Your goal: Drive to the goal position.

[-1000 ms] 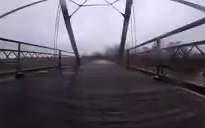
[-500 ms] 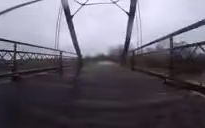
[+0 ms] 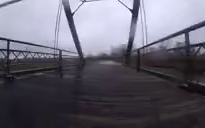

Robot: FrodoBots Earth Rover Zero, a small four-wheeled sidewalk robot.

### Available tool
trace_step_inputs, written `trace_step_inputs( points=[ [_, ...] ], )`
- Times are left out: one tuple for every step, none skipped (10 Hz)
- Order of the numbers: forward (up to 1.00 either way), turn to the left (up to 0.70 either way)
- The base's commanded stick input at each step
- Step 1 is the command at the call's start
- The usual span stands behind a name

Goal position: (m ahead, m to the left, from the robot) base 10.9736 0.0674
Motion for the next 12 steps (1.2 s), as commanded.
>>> trace_step_inputs(
  points=[
    [1.0, 0.0],
    [1.0, 0.0],
    [1.0, 0.0],
    [1.0, 0.0],
    [1.0, 0.0],
    [1.0, 0.0],
    [1.0, 0.0],
    [1.0, 0.0],
    [1.0, 0.0],
    [1.0, 0.0],
    [1.0, 0.0],
    [1.0, 0.0]
  ],
)
